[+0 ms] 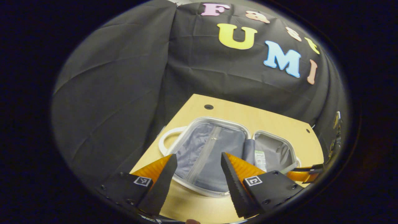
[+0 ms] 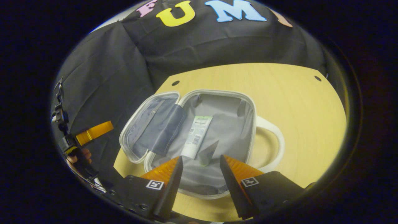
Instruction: First open the suitcase, pack the skin care products into it, and then close the suitcase.
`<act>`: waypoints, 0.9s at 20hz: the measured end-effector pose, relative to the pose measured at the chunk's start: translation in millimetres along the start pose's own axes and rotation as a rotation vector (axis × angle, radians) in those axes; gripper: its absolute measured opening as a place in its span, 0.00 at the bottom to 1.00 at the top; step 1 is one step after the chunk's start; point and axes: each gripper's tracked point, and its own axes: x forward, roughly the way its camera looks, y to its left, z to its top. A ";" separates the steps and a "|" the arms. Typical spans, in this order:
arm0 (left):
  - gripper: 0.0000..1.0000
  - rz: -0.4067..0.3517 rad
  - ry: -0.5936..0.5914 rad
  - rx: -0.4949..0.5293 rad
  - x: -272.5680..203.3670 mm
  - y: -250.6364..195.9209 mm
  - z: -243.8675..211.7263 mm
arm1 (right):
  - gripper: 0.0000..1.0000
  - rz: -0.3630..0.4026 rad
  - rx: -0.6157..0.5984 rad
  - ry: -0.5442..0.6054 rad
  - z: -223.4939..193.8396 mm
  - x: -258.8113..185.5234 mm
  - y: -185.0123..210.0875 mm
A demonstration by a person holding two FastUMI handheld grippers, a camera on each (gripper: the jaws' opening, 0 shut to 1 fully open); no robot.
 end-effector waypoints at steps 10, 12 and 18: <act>0.94 -0.006 0.048 -0.199 57.2 97.8 15.9 | 0.92 -0.142 0.024 -0.215 41.2 -71.2 -28.5; 0.93 -0.026 0.066 -0.285 76.0 117.4 22.6 | 0.92 -0.185 0.032 -0.243 43.9 -79.3 -38.5; 0.97 -0.100 0.178 -0.458 142.7 139.1 5.1 | 0.91 -0.345 -0.028 -0.389 65.6 -112.0 -61.7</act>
